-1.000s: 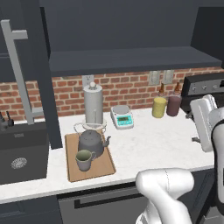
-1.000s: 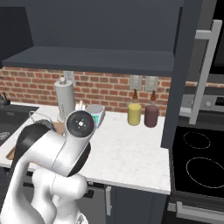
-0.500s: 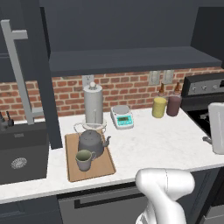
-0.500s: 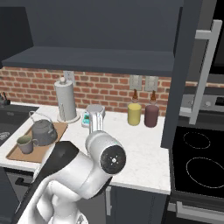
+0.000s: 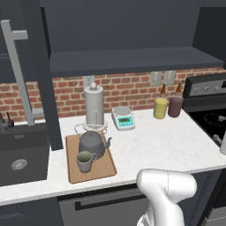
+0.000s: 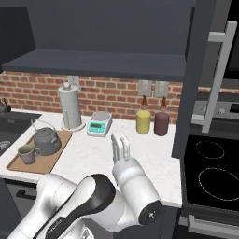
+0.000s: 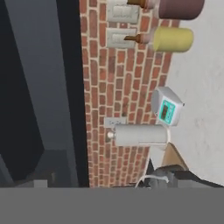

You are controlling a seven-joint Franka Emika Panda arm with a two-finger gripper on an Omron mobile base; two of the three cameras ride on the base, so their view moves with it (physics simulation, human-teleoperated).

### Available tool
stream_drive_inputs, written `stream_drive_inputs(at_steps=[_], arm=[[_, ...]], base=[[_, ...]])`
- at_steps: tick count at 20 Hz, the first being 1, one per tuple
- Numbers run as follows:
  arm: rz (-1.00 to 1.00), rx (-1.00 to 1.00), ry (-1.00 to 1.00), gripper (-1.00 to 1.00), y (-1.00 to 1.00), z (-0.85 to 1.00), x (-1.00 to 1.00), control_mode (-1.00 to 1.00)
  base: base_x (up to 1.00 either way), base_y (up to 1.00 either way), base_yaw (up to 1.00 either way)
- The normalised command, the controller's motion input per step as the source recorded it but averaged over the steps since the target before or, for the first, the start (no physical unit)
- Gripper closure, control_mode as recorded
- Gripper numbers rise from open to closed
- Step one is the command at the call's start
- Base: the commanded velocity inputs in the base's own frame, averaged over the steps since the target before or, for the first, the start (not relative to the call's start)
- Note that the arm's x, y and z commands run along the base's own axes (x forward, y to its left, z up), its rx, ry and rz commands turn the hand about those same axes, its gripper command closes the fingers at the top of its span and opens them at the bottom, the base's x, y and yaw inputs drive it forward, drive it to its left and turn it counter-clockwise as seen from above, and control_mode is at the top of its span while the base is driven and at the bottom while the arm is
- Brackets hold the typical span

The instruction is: Pick the kettle from the counter and place it on the tray. Then pick the mug from the cabinet and place it on the tray. Then close the cabinet doors.

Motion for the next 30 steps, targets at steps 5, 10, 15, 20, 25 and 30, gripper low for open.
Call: stream_drive_inputs(at_steps=[5,10,15,20,25,30], arm=[[0.05,0.06,-0.25,-1.0,-0.54,0.04,0.0,-1.0],[0.05,0.06,-0.17,-1.0,-0.65,0.14,0.0,-1.0],[0.02,0.06,-0.1,-1.0,-0.68,0.09,0.0,-1.0],[0.0,0.1,0.0,-1.0,-0.58,-0.01,0.0,-1.0],[0.0,0.14,0.0,-1.0,-0.56,-0.03,0.01,-1.0],[0.0,0.15,0.0,-1.0,-0.56,0.0,0.05,-1.0]], base=[[0.0,0.0,0.0],[0.0,0.0,0.0],[0.0,0.0,0.0],[0.0,0.0,0.0],[0.0,0.0,0.0],[0.0,0.0,0.0]])
